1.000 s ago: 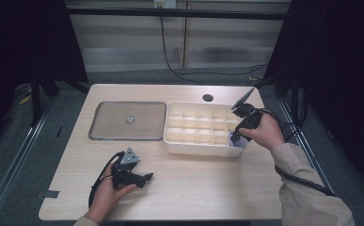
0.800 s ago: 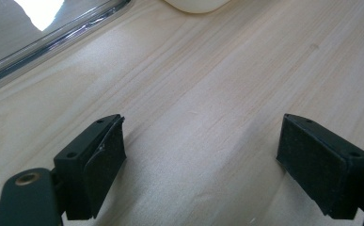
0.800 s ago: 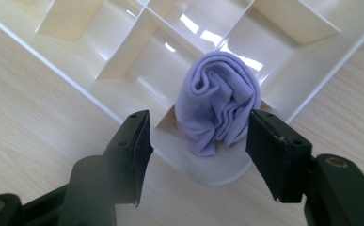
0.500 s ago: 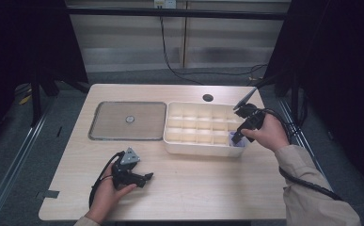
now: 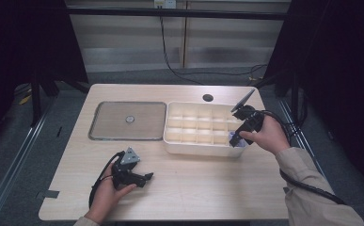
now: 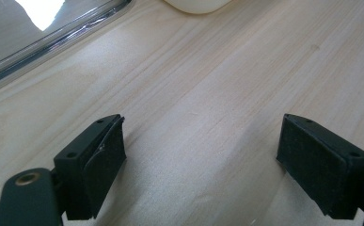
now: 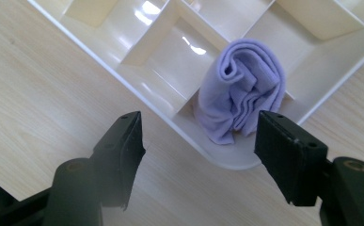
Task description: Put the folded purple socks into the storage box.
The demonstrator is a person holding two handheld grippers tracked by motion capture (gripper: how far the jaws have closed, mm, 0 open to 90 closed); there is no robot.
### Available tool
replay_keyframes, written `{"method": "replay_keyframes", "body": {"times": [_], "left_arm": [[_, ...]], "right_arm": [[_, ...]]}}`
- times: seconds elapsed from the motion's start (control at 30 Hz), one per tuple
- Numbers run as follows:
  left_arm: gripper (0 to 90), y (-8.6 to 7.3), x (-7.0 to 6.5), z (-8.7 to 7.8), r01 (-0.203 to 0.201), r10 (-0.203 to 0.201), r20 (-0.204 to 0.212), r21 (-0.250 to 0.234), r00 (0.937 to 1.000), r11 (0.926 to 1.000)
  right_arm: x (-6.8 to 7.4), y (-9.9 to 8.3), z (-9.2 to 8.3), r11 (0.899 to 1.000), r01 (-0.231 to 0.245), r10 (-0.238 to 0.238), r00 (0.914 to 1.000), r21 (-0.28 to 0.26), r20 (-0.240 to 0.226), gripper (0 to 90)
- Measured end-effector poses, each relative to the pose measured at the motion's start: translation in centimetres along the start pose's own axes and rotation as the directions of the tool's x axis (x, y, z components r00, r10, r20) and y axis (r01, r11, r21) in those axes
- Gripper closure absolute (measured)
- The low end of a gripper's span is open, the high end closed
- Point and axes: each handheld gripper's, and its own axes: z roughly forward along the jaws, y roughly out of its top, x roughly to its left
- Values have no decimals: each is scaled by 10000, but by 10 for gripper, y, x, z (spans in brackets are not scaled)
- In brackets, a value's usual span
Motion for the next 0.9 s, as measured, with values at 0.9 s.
{"method": "replay_keyframes", "body": {"times": [0.9], "left_arm": [[149, 1, 0, 1, 36, -36, -50, -22, 10000, 10000]], "right_arm": [[26, -15, 1, 9969, 739, -745, 9970, -258, -226, 305]]}}
